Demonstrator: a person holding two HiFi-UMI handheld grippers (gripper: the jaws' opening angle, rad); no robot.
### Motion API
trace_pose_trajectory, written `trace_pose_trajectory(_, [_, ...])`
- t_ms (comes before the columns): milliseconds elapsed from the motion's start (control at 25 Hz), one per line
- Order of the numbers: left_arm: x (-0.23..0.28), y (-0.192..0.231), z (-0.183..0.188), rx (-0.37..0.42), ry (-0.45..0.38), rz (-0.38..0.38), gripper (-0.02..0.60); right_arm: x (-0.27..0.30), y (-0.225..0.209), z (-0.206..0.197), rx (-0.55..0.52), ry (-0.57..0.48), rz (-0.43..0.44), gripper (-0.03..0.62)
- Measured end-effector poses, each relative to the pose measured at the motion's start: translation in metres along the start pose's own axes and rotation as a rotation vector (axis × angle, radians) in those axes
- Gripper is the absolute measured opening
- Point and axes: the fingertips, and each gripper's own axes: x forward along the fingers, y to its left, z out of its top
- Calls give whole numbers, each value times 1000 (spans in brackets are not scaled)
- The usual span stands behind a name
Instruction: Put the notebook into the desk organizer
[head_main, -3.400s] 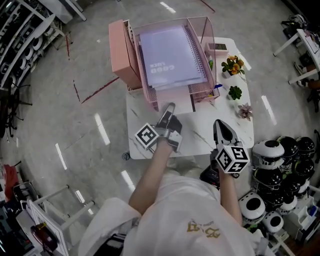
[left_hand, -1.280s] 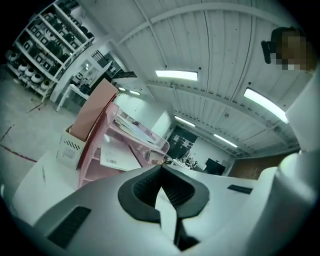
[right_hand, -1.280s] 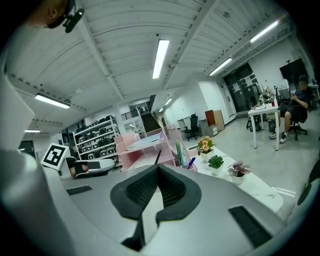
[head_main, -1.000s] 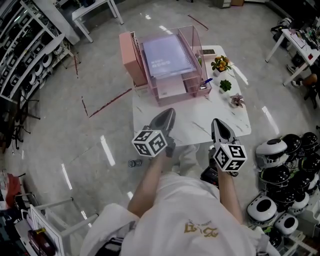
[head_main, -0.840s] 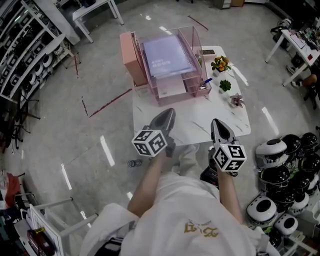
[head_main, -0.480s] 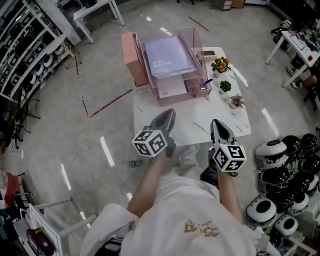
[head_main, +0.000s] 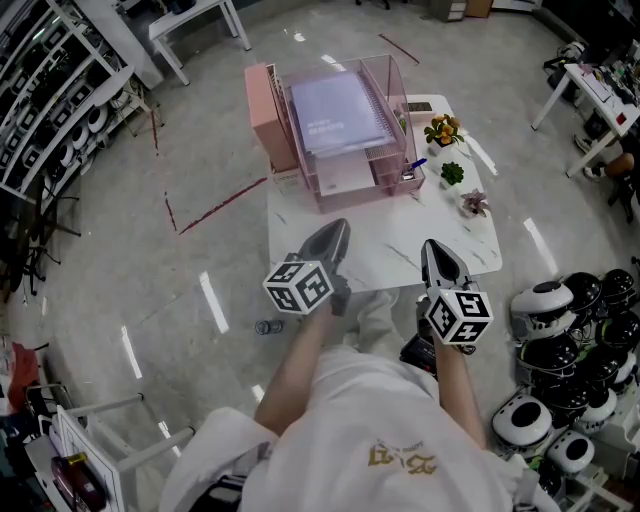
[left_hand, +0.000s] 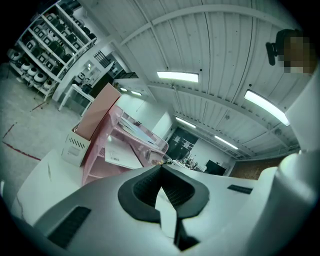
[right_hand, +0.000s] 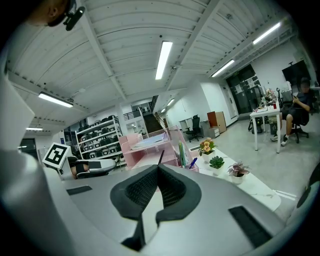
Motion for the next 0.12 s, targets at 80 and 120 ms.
trace_pose_trajectory(80, [-1,0,0,-2,0,0,18,-1,0,-1,1,1,-1,11])
trace_pose_trajectory(120, [-1,0,-1,-2,0,0,18,-1,0,-1,1,1,-2,11])
